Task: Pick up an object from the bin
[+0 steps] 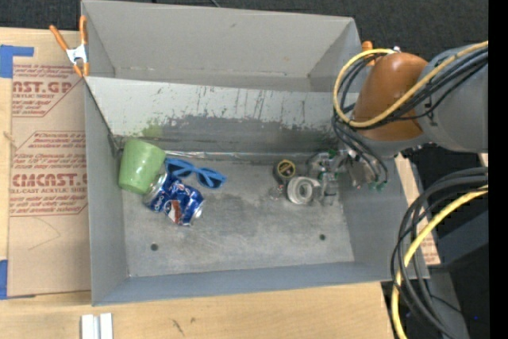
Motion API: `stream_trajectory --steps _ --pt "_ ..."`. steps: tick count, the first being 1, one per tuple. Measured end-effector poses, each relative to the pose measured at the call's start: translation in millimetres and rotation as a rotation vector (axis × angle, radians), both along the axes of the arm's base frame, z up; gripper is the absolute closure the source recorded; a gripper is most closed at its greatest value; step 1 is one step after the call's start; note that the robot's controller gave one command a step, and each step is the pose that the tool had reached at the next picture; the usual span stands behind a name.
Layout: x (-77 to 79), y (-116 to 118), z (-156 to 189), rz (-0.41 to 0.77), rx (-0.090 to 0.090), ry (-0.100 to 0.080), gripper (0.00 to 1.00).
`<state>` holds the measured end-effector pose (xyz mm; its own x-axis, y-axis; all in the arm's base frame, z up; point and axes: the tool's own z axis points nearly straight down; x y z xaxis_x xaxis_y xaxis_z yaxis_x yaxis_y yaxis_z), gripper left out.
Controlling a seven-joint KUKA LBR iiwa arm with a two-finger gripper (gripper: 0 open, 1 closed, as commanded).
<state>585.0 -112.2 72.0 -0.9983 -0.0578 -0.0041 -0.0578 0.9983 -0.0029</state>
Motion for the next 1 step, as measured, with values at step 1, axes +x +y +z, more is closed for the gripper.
stream_trajectory --steps 1 --pt "-12.2 15.2 176.0 0.014 0.000 -0.006 1.00"
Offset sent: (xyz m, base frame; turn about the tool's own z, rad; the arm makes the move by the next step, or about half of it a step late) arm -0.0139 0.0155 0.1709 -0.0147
